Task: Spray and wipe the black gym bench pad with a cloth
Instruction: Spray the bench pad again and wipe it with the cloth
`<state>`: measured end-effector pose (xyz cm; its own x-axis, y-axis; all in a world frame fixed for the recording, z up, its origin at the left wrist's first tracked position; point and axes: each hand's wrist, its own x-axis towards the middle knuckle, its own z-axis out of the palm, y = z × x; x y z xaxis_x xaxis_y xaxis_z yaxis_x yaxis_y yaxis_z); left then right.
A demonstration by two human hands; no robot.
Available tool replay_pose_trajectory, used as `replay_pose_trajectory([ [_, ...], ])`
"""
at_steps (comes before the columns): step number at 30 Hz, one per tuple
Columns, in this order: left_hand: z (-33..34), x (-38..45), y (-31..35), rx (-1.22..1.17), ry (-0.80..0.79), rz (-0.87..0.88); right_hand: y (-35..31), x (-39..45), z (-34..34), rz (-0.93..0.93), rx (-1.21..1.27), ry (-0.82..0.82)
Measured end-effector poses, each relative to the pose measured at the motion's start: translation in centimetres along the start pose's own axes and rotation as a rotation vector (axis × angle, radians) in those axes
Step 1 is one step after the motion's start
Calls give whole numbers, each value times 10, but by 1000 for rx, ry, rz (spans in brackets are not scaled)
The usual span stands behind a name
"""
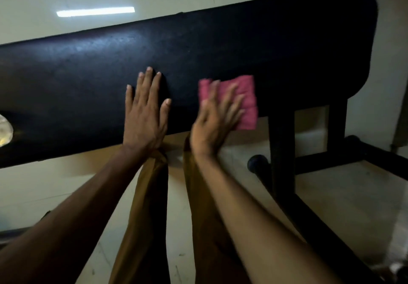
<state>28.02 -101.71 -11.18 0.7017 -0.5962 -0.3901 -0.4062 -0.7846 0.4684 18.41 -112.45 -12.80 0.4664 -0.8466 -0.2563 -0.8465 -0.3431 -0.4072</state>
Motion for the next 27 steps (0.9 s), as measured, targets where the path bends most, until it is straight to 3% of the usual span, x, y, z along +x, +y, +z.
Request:
replay_pose_trajectory([
  [4, -22, -12, -36, 4, 68, -113, -16, -58, 24, -274, -132, -277],
  [8, -49, -23, -78, 69, 52, -113, 45, -13, -7, -612, -325, -314],
  [9, -51, -27, -89, 85, 44, -112, 61, 1, -18, -572, -348, -262],
  [12, -50, -39, -118, 120, 18, -107, 78, 26, -33, -218, -255, -67],
  [15, -47, -46, -130, 115, 18, -71, 43, 13, -3, 34, -131, 120],
  [17, -48, -46, -133, 77, 34, -62, 5, -16, 26, 101, -65, 162],
  [22, -47, -44, -136, 58, 38, -50, -63, -128, 84, -294, -159, -162],
  [27, -53, -46, -144, 21, 38, -63, -29, -86, 54, -589, -270, -282],
])
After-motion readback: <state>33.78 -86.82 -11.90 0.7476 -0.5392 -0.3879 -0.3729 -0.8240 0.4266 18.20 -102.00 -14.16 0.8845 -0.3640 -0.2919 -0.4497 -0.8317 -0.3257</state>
